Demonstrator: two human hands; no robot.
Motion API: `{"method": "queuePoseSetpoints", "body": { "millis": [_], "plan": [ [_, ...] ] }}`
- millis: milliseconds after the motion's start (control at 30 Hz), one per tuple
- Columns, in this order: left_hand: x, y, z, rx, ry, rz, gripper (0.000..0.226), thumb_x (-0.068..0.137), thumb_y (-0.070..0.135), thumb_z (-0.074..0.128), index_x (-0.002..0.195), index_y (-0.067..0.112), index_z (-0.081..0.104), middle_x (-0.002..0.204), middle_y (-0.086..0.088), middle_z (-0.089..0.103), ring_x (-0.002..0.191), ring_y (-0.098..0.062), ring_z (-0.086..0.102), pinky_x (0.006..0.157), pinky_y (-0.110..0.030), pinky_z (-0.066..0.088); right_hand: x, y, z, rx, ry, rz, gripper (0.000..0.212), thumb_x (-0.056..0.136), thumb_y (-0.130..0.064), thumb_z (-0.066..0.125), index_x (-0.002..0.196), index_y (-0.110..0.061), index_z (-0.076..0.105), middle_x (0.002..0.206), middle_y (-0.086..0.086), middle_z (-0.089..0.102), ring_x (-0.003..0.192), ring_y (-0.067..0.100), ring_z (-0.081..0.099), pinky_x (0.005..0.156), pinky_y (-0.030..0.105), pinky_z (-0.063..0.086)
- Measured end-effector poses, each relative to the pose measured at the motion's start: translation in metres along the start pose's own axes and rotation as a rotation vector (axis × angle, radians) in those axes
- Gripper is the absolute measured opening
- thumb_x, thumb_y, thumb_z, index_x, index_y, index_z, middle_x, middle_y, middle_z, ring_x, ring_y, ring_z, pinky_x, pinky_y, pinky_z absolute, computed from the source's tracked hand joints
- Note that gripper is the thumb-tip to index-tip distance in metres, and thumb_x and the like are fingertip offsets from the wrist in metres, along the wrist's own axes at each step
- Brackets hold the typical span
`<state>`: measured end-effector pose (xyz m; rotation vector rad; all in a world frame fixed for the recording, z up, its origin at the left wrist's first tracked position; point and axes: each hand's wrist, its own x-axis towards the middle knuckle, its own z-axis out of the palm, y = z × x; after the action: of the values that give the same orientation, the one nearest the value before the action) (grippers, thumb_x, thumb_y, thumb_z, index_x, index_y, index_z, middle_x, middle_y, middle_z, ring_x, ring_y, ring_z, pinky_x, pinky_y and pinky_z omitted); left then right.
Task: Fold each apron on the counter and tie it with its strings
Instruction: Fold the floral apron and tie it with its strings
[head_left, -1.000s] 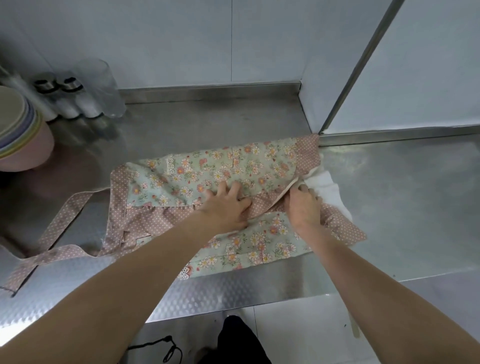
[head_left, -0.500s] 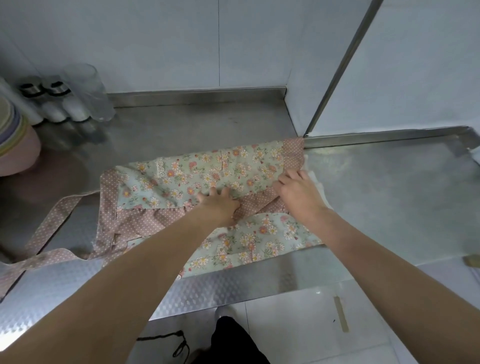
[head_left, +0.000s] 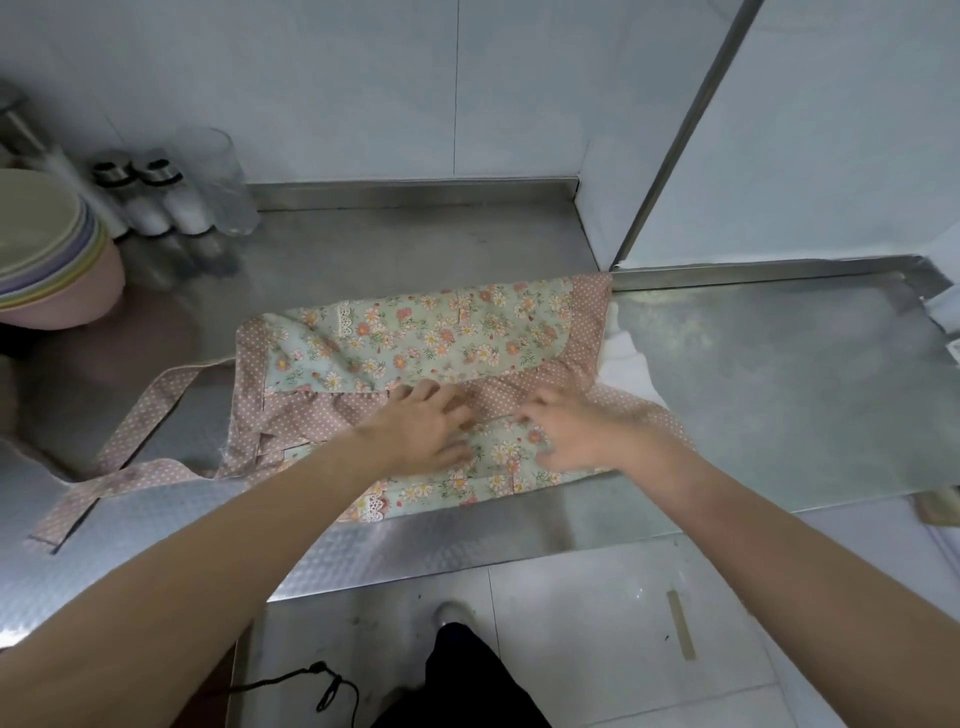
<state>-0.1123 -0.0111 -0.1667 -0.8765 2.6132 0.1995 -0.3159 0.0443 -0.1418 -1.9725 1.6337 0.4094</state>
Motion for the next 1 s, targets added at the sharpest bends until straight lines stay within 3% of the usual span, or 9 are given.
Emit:
{"method": "queuePoseSetpoints", "body": {
  "millis": [133, 333, 500, 567, 633, 700, 767, 900, 1000],
  "plan": [
    [-0.035, -0.006, 0.030, -0.003, -0.193, -0.063, 0.089, 0.080, 0.076, 0.024, 0.148, 0.028, -0.007, 0.155, -0.006, -0.022, 0.141, -0.037, -0.019, 0.111, -0.063, 0.004, 0.000, -0.027, 0.026, -0.167, -0.232, 0.102, 0.101, 0.078, -0.025, 0.070, 0.150, -0.027, -0.002, 0.156, 0.009, -0.010, 0.141, 0.039, 0.007, 0.114, 0.051, 0.020],
    [-0.070, -0.014, 0.058, 0.053, -0.247, -0.227, 0.090, 0.092, 0.050, 0.044, 0.145, 0.022, -0.023, 0.151, -0.006, -0.032, 0.140, -0.044, -0.016, 0.113, -0.059, 0.011, 0.008, -0.050, 0.060, -0.461, 0.029, 0.228, 0.074, 0.092, -0.007, 0.044, 0.150, -0.016, -0.002, 0.154, 0.023, -0.003, 0.135, 0.050, 0.018, 0.107, 0.057, 0.027],
    [-0.087, -0.037, 0.046, -0.042, -0.260, -0.249, 0.075, 0.094, 0.020, 0.049, 0.149, 0.029, -0.002, 0.158, -0.001, 0.000, 0.143, -0.030, 0.017, 0.113, -0.043, 0.028, 0.007, -0.039, 0.037, -0.308, 0.033, 0.148, 0.056, 0.092, -0.002, 0.030, 0.144, -0.023, 0.029, 0.141, 0.015, 0.039, 0.114, 0.036, 0.050, 0.088, 0.043, 0.043],
    [-0.086, -0.049, 0.020, -0.286, -0.273, -0.282, 0.056, 0.095, 0.022, 0.047, 0.146, 0.027, 0.026, 0.146, -0.006, 0.039, 0.127, -0.027, 0.044, 0.105, -0.037, 0.037, 0.006, -0.037, 0.014, -0.158, -0.072, 0.115, 0.037, 0.093, -0.003, 0.029, 0.116, -0.018, 0.054, 0.108, 0.011, 0.057, 0.085, 0.027, 0.057, 0.062, 0.030, 0.039],
    [-0.087, -0.062, -0.007, -0.493, -0.346, -0.316, 0.029, 0.092, 0.018, 0.047, 0.120, 0.016, 0.056, 0.109, -0.004, 0.063, 0.097, -0.021, 0.055, 0.090, -0.031, 0.040, 0.002, -0.040, -0.008, -0.074, -0.229, 0.145, 0.022, 0.095, -0.008, 0.035, 0.079, -0.015, 0.048, 0.078, 0.005, 0.048, 0.063, 0.017, 0.043, 0.051, 0.027, 0.028],
    [-0.096, -0.077, -0.026, -0.674, -0.402, -0.338, 0.015, 0.083, 0.017, 0.055, 0.096, 0.012, 0.060, 0.085, 0.001, 0.057, 0.078, -0.012, 0.050, 0.076, -0.026, 0.038, -0.002, -0.041, -0.029, -0.030, -0.357, 0.197, 0.022, 0.096, -0.010, 0.040, 0.074, -0.017, 0.042, 0.076, 0.001, 0.045, 0.062, 0.012, 0.038, 0.051, 0.025, 0.029],
    [-0.104, -0.089, -0.030, -0.916, -0.455, -0.416, 0.031, 0.078, 0.023, 0.060, 0.107, 0.012, 0.059, 0.094, -0.001, 0.058, 0.080, -0.011, 0.052, 0.072, -0.022, 0.038, -0.002, -0.036, -0.048, 0.064, -0.407, 0.251, 0.017, 0.091, -0.001, 0.041, 0.081, -0.011, 0.049, 0.092, 0.002, 0.052, 0.077, 0.014, 0.044, 0.057, 0.024, 0.034],
    [-0.115, -0.106, -0.022, -1.294, -0.456, -0.510, 0.014, 0.086, 0.019, 0.061, 0.099, 0.015, 0.058, 0.088, 0.008, 0.065, 0.079, -0.004, 0.058, 0.080, -0.018, 0.039, 0.013, -0.032, -0.075, 0.268, -0.265, 0.298, 0.024, 0.082, 0.009, 0.037, 0.069, -0.009, 0.043, 0.074, 0.001, 0.040, 0.060, 0.010, 0.032, 0.050, 0.024, 0.024],
    [-0.116, -0.123, -0.009, -1.698, -0.305, -0.495, 0.060, 0.059, 0.031, 0.082, 0.113, 0.014, 0.059, 0.109, 0.000, 0.068, 0.099, -0.012, 0.063, 0.090, -0.026, 0.044, 0.034, -0.024, -0.080, 0.493, -0.133, 0.304, 0.032, 0.075, 0.016, 0.034, 0.058, -0.012, 0.032, 0.069, 0.004, 0.030, 0.063, 0.014, 0.026, 0.055, 0.024, 0.020]
  ]
}}
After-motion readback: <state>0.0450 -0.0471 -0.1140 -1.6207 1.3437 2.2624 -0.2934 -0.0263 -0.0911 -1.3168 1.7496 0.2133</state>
